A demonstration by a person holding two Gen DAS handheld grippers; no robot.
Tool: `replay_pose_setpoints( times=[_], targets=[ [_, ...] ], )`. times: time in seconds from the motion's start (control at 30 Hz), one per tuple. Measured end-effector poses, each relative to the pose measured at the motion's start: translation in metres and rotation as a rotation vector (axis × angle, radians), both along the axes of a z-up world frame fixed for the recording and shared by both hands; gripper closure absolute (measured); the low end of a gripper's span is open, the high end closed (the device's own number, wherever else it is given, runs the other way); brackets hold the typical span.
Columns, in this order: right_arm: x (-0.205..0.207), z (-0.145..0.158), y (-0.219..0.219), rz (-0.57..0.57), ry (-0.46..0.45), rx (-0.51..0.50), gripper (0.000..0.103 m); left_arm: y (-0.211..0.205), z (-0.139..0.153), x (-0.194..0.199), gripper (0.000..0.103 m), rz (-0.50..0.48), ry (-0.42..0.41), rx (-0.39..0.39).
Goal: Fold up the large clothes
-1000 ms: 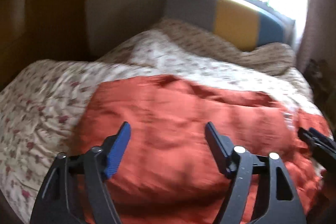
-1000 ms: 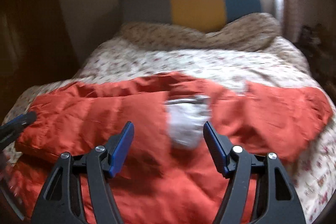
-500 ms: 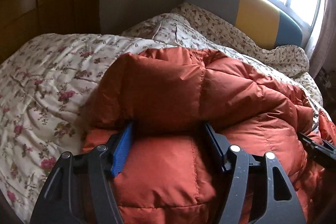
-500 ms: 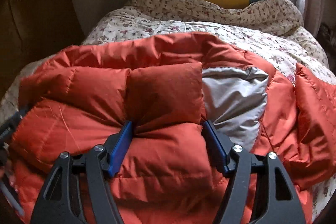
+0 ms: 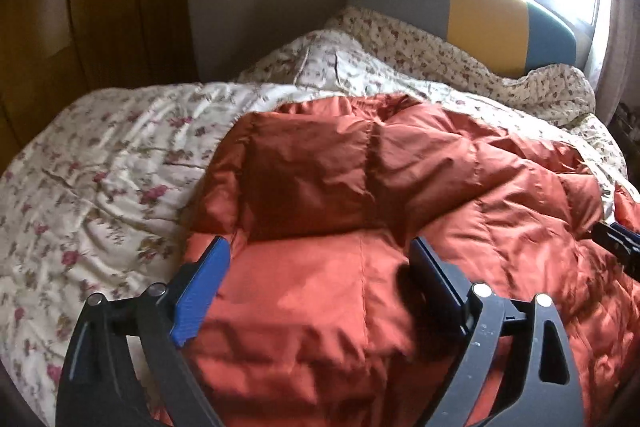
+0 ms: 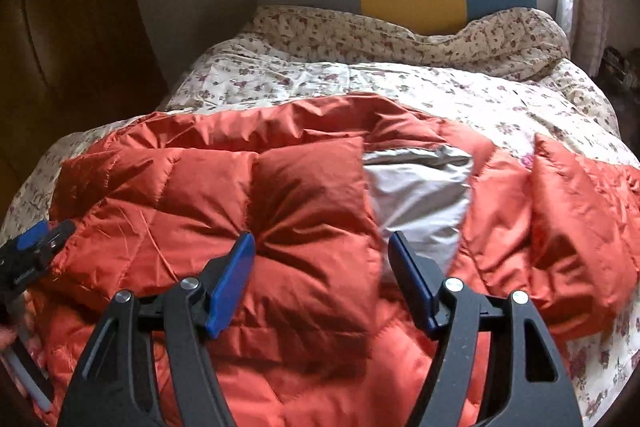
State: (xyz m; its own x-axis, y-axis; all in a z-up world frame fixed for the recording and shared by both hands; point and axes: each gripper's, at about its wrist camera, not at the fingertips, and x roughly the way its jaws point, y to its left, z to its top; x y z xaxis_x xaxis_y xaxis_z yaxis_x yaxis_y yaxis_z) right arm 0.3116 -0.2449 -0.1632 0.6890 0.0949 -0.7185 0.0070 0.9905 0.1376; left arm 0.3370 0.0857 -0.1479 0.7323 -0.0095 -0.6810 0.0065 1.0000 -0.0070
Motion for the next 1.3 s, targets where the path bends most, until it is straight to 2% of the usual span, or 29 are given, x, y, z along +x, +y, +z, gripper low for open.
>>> replay_pose_setpoints(
  times=[0.07,0.2,0.3,0.43,0.57,0.7,0.83,0.9,0.97,1.07,1.3],
  targets=[
    [0.004,-0.011,-0.002,-0.007,0.035,0.009,0.034,-0.001,-0.005,-0.001,0.011,0.01,0.007,0.02],
    [0.008,-0.023,-0.003,0.001,0.032,0.019,0.031,0.003,-0.018,0.008,0.006,0.017,0.054,-0.003],
    [0.007,-0.022,-0.002,0.0,0.035,0.01,0.03,0.003,-0.022,0.009,0.006,0.02,0.062,-0.005],
    [-0.007,-0.009,-0.016,-0.022,0.023,0.067,0.031,0.002,-0.022,0.008,0.006,0.023,0.06,0.003],
    [-0.04,0.016,-0.066,-0.108,-0.029,0.133,0.031,-0.001,-0.018,0.005,0.003,0.038,0.054,0.039],
    [-0.074,0.031,-0.144,-0.282,-0.092,0.144,0.029,-0.004,-0.006,-0.006,0.003,0.041,0.046,0.071],
    [-0.096,0.015,-0.234,-0.518,-0.054,0.204,0.03,-0.003,0.001,-0.023,0.003,0.046,0.02,0.08],
    [-0.103,0.002,-0.27,-0.624,-0.023,0.242,0.034,0.0,0.001,-0.031,0.003,0.071,0.002,0.091],
    [-0.108,-0.009,-0.301,-0.705,0.0,0.221,0.035,0.003,0.0,-0.035,0.003,0.086,-0.002,0.089],
    [-0.107,-0.015,-0.332,-0.748,0.003,0.182,0.035,0.005,-0.005,-0.037,0.003,0.094,0.017,0.089],
    [-0.096,-0.024,-0.374,-0.825,-0.009,0.262,0.035,0.009,-0.017,-0.032,0.003,0.097,0.07,0.056]
  ],
)
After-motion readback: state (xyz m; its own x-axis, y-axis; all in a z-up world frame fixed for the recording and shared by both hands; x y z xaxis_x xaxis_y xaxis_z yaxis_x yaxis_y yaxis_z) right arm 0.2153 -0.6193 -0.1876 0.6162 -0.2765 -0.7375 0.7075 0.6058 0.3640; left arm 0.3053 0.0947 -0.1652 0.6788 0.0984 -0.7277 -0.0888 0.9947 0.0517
